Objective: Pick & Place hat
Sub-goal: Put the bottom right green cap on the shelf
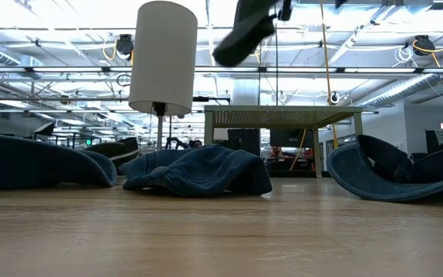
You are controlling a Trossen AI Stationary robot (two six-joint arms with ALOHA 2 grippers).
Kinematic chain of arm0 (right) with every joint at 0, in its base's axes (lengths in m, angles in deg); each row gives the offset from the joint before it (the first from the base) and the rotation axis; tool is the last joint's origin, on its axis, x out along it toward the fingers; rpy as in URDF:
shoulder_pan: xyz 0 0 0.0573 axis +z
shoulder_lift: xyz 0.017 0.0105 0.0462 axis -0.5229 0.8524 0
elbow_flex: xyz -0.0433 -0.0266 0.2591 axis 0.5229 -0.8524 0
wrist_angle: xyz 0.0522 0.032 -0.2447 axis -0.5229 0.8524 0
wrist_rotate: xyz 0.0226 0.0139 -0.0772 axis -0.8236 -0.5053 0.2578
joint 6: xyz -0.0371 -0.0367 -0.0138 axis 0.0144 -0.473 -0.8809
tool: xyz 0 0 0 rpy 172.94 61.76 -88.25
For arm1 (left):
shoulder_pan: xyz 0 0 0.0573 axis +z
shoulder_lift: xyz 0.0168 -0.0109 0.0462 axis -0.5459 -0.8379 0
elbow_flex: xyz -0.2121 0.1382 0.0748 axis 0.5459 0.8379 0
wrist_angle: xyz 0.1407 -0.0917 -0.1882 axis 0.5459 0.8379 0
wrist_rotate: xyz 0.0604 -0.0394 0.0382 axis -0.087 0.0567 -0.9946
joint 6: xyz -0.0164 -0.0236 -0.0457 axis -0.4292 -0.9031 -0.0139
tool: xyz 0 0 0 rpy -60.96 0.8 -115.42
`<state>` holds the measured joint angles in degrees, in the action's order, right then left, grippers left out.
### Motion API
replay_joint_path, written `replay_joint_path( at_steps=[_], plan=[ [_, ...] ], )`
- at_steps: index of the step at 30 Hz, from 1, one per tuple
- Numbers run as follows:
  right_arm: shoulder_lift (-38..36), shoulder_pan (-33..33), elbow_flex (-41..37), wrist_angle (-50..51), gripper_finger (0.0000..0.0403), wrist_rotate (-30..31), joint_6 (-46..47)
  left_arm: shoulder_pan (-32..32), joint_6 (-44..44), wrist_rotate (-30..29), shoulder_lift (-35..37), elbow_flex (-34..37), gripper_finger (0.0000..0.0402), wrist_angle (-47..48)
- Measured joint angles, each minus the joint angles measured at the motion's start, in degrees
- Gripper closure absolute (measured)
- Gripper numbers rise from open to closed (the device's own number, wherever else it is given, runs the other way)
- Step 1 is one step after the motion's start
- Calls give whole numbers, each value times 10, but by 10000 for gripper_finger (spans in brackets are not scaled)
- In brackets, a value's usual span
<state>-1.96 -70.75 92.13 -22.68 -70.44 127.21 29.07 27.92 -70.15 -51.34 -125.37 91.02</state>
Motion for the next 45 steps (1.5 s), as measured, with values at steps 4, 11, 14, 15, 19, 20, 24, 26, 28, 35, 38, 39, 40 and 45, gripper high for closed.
replay_joint_path(
  at_steps=[4,11,14,15,19,20,24,26,28,35,38,39,40,45],
  plan=[
    [44,-32,0,-1,386,-20,-39,0,9,1,0,0,84,0],
    [118,-46,0,-33,386,-47,-70,0,18,0,0,0,90,0],
    [137,-39,0,-61,386,-63,-70,0,23,0,0,0,96,0],
    [139,-38,0,-63,386,-66,-68,0,27,0,0,0,98,0],
    [138,-38,0,-58,386,-68,-75,0,33,-1,0,0,100,0],
    [137,-38,0,-56,386,-76,-78,0,34,-1,0,0,98,0],
    [138,-43,0,-18,386,-81,-91,0,35,-2,0,0,89,0],
    [138,-47,0,2,386,-80,-103,0,34,-2,0,0,85,0],
    [136,-51,0,25,386,-80,-121,0,31,-2,0,0,82,0],
    [134,-52,0,113,386,-25,-198,2,31,-2,0,0,84,0],
    [133,-56,0,162,386,-1,-220,2,31,-2,0,0,89,0],
    [133,-58,0,178,386,1,-228,2,30,-3,0,0,91,0],
    [133,-59,0,194,386,9,-235,2,30,-3,0,0,93,0],
    [115,-67,0,265,386,76,-269,2,30,-2,0,0,100,0]
  ],
)
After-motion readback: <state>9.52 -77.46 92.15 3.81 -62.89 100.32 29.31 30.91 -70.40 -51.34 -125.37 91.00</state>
